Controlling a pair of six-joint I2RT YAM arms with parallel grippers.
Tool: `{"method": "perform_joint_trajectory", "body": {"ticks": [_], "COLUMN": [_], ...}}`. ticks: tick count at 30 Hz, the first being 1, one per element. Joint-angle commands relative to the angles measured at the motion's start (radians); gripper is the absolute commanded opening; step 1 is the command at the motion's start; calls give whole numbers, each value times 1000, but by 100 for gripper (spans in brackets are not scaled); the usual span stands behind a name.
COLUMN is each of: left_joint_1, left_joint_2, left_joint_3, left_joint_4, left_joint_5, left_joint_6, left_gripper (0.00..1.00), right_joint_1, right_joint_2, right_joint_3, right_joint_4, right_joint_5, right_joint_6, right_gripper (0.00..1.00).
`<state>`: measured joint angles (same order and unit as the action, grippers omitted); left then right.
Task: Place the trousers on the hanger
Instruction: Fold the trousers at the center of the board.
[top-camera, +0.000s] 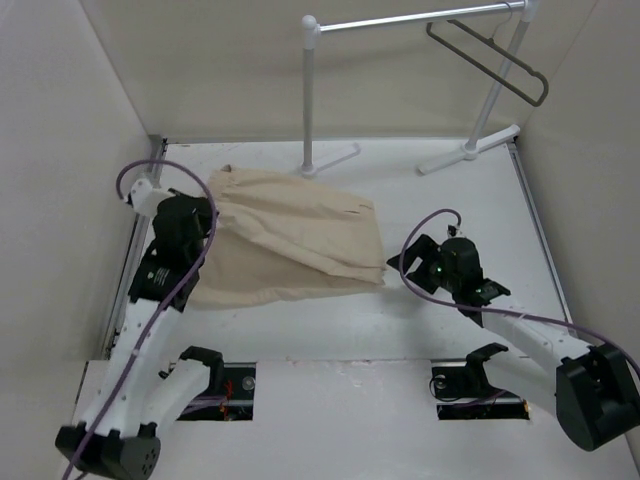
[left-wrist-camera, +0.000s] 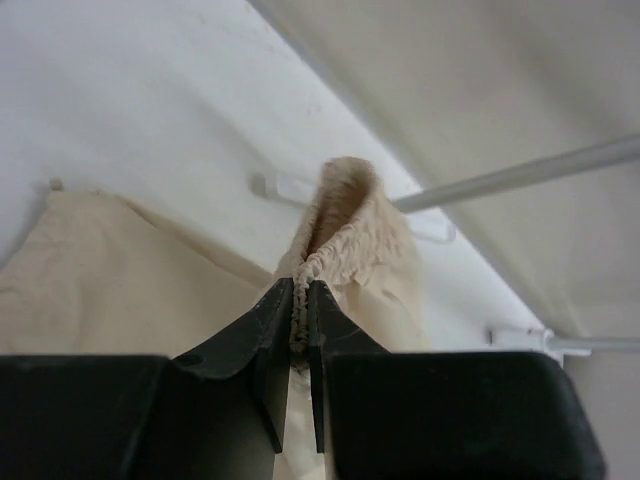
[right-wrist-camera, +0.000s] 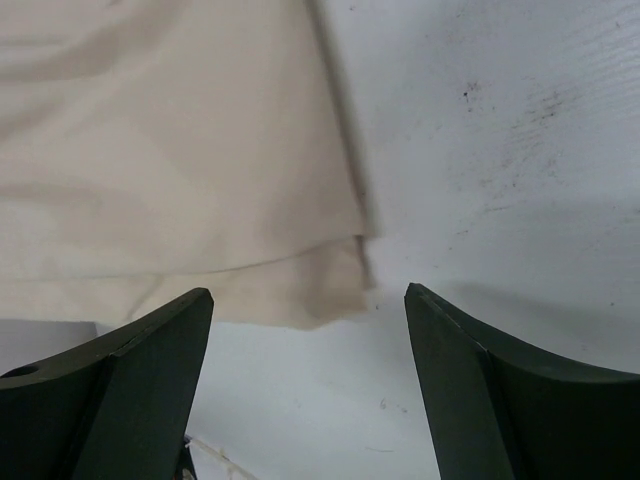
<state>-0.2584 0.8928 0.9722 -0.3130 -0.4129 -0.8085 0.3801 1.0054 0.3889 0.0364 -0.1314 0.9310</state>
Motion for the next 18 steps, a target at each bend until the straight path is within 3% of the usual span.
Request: {"method": "perform_joint_trajectory", "body": {"ticks": [1,7,10,12,14,18], "left_joint_1": [72,430,605,606,595,609], "left_joint_2": [-130,-184,-160,-144,-121,-144], "left_joint_3": [-122,-449,-481,-474,-446,-360], "left_joint_4": [-57,-2,-6,-17,-69,-185], "left_joint_5": [-135,-72,-12,-50,-90,-135], "left_joint_6": [112,124,117,115,100,68], "left_gripper": [4,6,7,9,21,57], "right_joint_1": [-1,22,36,44,52,85], "right_joint_2": [-2,68,96,107,127,188], "right_joint_3": [18,36,60,73,94,163], "right_joint_4": [-1,5,3,7,7,16], "right_joint_5": [-13,-40,-48,-53,-57,-62], "right_joint_6": [-27,-47,-57,-57,-63,-69], "right_gripper": [84,85,86,86,87,88]}}
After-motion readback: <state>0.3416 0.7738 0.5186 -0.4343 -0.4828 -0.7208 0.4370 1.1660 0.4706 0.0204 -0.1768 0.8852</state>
